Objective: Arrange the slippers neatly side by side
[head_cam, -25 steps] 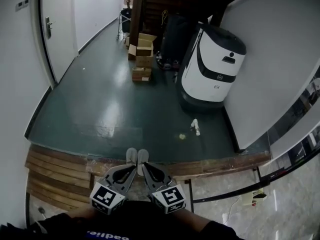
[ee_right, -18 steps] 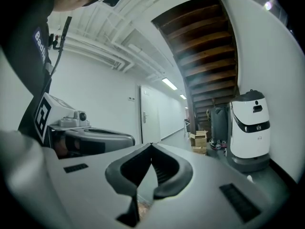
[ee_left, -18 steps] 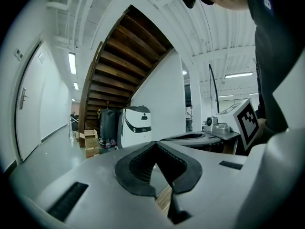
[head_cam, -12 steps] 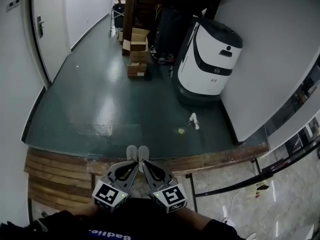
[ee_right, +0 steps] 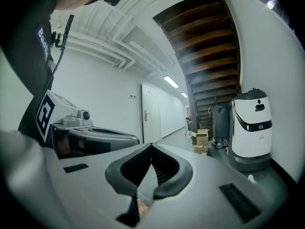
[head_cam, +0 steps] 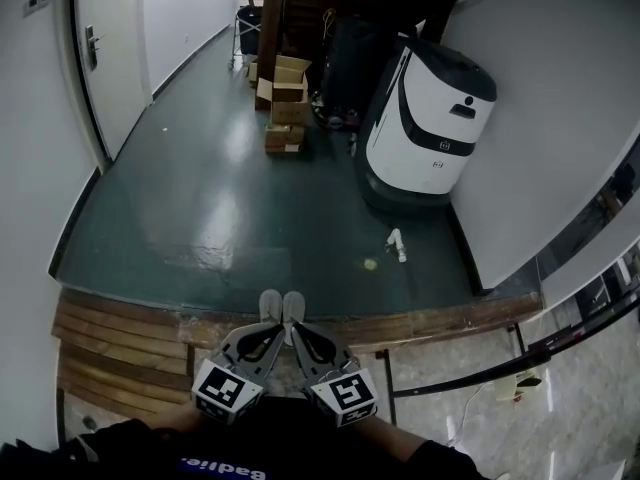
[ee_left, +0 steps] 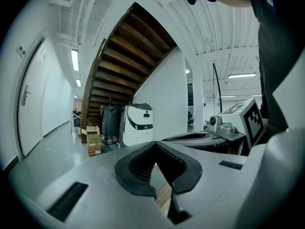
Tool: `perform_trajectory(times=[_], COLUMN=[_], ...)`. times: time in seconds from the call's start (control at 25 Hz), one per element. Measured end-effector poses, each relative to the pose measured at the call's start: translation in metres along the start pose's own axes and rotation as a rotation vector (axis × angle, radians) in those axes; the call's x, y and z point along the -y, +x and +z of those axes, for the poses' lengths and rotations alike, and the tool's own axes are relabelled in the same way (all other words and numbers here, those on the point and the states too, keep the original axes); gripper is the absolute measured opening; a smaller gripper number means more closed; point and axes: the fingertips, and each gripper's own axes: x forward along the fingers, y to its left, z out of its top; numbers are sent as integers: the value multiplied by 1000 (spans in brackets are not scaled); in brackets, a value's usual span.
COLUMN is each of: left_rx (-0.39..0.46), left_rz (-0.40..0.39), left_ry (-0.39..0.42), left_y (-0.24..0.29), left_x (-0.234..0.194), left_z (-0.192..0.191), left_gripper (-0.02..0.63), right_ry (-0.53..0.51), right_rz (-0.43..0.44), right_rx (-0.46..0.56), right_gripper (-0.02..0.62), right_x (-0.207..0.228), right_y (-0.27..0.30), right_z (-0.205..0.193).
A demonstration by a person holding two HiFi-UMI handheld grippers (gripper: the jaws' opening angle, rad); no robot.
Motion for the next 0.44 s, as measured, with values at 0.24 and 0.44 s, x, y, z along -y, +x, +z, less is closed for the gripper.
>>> perform_trajectory(times=[0.24,0.44], left_rx=[21,-22], left_rz=[-1,0], left_ry=[-6,-4], left_y=[-1,-3], left_x=[4,9], left_z=[-1,-2], left_gripper=[2,2], right_ry=[0,0], right_rz=[13,18], right_rx=[-6,-11], right_gripper=[-3,-3], right_x=[-3,-2], right_y=[-2,-7], right_z=[-2,-2])
